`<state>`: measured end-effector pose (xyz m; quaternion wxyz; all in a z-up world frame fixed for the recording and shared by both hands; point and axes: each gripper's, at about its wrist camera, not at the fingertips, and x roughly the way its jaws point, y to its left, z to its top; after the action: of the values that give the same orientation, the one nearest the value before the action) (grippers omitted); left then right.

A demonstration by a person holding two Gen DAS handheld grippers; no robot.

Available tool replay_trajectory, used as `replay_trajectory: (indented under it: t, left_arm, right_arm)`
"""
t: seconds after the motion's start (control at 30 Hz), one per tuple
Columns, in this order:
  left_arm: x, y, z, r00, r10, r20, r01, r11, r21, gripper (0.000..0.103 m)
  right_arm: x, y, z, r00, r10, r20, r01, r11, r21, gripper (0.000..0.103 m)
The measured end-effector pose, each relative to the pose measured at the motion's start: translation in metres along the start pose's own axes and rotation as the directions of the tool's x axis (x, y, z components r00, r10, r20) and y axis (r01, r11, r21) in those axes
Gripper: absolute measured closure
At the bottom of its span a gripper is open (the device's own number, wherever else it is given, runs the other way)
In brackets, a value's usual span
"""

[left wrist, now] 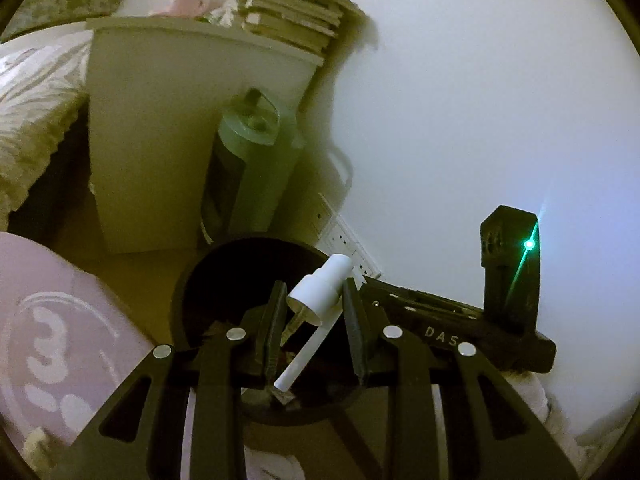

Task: Collect trash
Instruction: 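Carry the spray bottle and white cap over the black bin, then open both tools over the bin to drop the bottle and cap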

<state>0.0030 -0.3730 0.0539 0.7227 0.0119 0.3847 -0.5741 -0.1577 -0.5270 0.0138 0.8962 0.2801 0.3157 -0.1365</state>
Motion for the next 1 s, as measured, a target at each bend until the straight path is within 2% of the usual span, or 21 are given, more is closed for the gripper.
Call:
replay_trajectory:
  t: [0.27, 0.53, 0.6, 0.63, 0.67, 0.7, 0.73, 0.8, 1.0]
  left_arm:
    - [0.031, -0.010, 0.001, 0.999, -0.014, -0.048, 0.014, 1.000, 0.003, 0.075]
    - [0.042, -0.013, 0.003, 0.998, -0.004, -0.060, 0.004, 1.000, 0.003, 0.073]
    - [0.044, -0.013, 0.006, 0.998, -0.002, -0.059, 0.002, 1.000, -0.001, 0.072]
    - [0.043, -0.014, 0.007, 0.998, -0.006, -0.060, 0.006, 1.000, -0.001, 0.071]
    - [0.043, -0.015, 0.008, 0.998, -0.008, -0.061, 0.008, 1.000, 0.002, 0.070]
    - [0.042, -0.015, 0.008, 0.998, -0.005, -0.058, 0.005, 1.000, 0.006, 0.062]
    - [0.041, -0.016, 0.008, 0.999, 0.002, -0.053, -0.001, 1.000, 0.009, 0.051]
    - [0.035, -0.018, 0.007, 0.999, 0.017, -0.033, -0.016, 1.000, 0.012, 0.041]
    - [0.009, -0.019, 0.001, 0.999, 0.039, -0.007, -0.039, 0.999, 0.014, 0.039]
  right_arm:
    - [0.005, -0.019, -0.003, 1.000, -0.013, -0.013, 0.013, 0.999, 0.029, 0.066]
    - [0.011, -0.028, -0.002, 0.999, -0.043, -0.027, 0.044, 0.998, 0.044, 0.065]
    - [0.012, -0.030, -0.002, 0.998, -0.057, -0.033, 0.059, 0.997, 0.049, 0.058]
    - [0.013, -0.032, -0.001, 0.998, -0.064, -0.029, 0.066, 0.996, 0.055, 0.049]
    - [0.012, -0.033, -0.002, 0.997, -0.067, -0.024, 0.069, 0.996, 0.062, 0.041]
    - [0.011, -0.034, -0.002, 0.997, -0.069, -0.021, 0.071, 0.995, 0.069, 0.039]
    - [0.010, -0.033, -0.003, 0.997, -0.072, -0.020, 0.073, 0.995, 0.071, 0.038]
    - [0.010, -0.034, -0.003, 0.997, -0.074, -0.023, 0.076, 0.995, 0.072, 0.038]
    - [0.012, -0.024, -0.004, 0.998, -0.059, -0.028, 0.061, 0.997, 0.058, 0.038]
